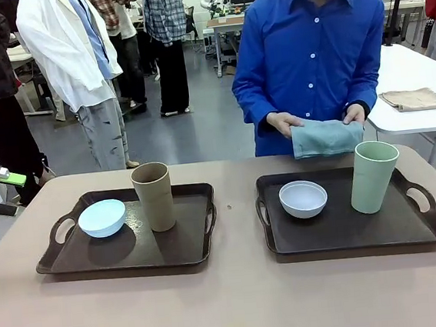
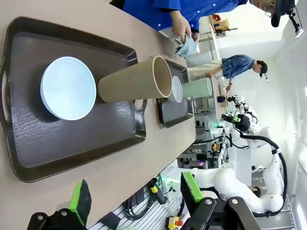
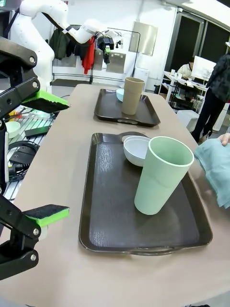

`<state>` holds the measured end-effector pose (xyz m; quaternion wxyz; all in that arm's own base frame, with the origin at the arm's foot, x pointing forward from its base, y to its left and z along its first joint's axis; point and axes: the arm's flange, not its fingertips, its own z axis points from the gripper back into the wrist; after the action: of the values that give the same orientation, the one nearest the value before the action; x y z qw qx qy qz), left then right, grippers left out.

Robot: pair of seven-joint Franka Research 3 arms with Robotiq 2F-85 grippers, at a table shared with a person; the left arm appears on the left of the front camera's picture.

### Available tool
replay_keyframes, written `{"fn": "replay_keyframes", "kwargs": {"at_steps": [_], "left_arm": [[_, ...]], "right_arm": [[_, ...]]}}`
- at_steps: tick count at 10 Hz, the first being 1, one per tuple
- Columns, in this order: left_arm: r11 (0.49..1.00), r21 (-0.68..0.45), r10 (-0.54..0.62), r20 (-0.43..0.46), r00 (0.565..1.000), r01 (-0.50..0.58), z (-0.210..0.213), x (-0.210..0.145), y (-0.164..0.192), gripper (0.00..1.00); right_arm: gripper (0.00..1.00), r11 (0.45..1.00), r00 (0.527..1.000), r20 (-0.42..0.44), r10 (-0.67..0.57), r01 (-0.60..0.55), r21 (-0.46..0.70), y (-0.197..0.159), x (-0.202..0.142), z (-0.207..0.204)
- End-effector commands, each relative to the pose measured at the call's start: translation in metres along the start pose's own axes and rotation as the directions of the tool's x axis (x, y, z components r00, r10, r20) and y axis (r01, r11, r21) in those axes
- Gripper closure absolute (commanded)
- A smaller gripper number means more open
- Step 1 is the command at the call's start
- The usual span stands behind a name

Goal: Set up a tray with a mat and arrange the tableware.
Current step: Pick up the Picnic Bowl and Reusable plastic cup from the Handle tray in front of the human's position and hold them in the air.

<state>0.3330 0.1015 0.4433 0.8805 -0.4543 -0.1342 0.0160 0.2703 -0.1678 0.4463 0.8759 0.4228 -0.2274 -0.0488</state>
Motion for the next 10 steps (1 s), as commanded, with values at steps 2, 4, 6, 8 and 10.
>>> {"fn": "replay_keyframes", "kwargs": {"at_steps": [2, 4, 6, 8, 10], "left_arm": [[1.000, -0.012, 0.013, 0.003, 1.000, -0.013, 0.0000, 0.0002, -0.0013, 0.00], [1.000, -0.012, 0.013, 0.003, 1.000, -0.013, 0.0000, 0.0002, -0.0013, 0.00], [1.000, -0.012, 0.013, 0.003, 1.000, -0.013, 0.0000, 0.0002, -0.0013, 0.00], [1.000, -0.012, 0.013, 0.003, 1.000, -0.013, 0.0000, 0.0002, -0.0013, 0.00], [1.000, -0.012, 0.013, 0.003, 1.000, -0.013, 0.0000, 0.0002, -0.0013, 0.00]], "right_arm": [[0.00, 1.000, 1.000, 0.010, 0.000, 0.000, 0.024, -0.0010, 0.0017, -0.0010], [0.00, 1.000, 1.000, 0.010, 0.000, 0.000, 0.024, -0.0010, 0.0017, -0.0010], [0.00, 1.000, 1.000, 0.010, 0.000, 0.000, 0.024, -0.0010, 0.0017, -0.0010], [0.00, 1.000, 1.000, 0.010, 0.000, 0.000, 0.024, -0.0010, 0.0017, -0.0010], [0.00, 1.000, 1.000, 0.010, 0.000, 0.000, 0.024, -0.0010, 0.0017, -0.0010]]}}
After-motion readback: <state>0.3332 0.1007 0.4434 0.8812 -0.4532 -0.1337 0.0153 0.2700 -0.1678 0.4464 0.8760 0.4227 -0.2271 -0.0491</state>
